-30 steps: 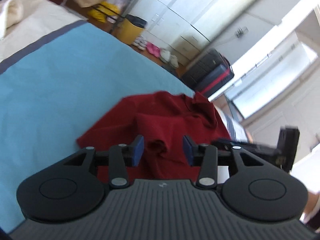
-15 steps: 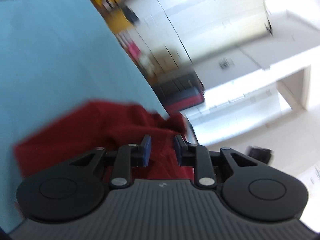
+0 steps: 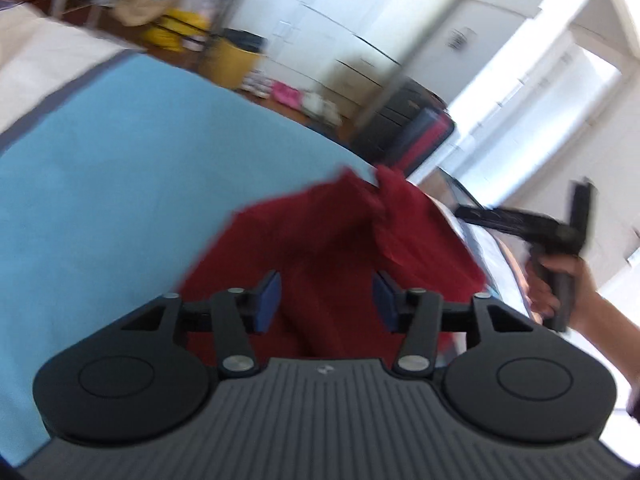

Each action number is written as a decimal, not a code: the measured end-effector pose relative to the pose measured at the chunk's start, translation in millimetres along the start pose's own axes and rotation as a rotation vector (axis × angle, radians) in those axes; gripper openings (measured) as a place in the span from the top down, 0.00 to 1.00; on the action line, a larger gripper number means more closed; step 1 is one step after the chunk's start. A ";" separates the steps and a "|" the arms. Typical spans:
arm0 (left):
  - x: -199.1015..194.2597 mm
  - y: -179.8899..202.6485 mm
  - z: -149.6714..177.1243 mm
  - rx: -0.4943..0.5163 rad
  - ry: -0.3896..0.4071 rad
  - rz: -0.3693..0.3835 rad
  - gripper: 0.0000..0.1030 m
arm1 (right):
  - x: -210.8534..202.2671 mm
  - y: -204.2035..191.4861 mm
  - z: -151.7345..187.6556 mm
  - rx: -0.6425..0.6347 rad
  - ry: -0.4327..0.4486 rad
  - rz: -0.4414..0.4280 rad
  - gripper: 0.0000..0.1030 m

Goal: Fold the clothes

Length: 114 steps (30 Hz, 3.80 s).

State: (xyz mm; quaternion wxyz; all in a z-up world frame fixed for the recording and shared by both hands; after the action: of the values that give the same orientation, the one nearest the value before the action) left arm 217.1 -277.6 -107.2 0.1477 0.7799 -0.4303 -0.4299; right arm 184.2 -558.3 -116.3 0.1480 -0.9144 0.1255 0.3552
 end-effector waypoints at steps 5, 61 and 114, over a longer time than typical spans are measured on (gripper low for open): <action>40.6 -3.7 -3.3 -0.003 -0.034 -0.134 0.39 | -7.7 39.6 6.2 0.067 0.006 0.041 0.51; 59.6 74.7 68.7 0.234 -0.191 -0.170 0.36 | -61.6 5.8 127.3 0.772 -0.169 -0.144 0.35; -78.8 -56.7 13.6 -0.396 -0.050 0.020 0.32 | -97.0 -245.0 123.7 -1.036 0.096 -0.023 0.72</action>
State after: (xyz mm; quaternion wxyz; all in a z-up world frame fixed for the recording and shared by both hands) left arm 216.6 -179.5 -106.4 0.2917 0.7205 -0.3485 -0.5237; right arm 121.0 -275.1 -92.4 -0.3259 -0.8844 -0.0700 0.3268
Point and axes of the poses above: each gripper's, at about its wrist camera, not at the fingertips, and x roughly the way its jaws point, y to its right, z to its underside, the point moved 9 cm from there along x, roughly the way its jaws point, and after that the axes turned 3 degrees about -x, right-handed, at the moved point
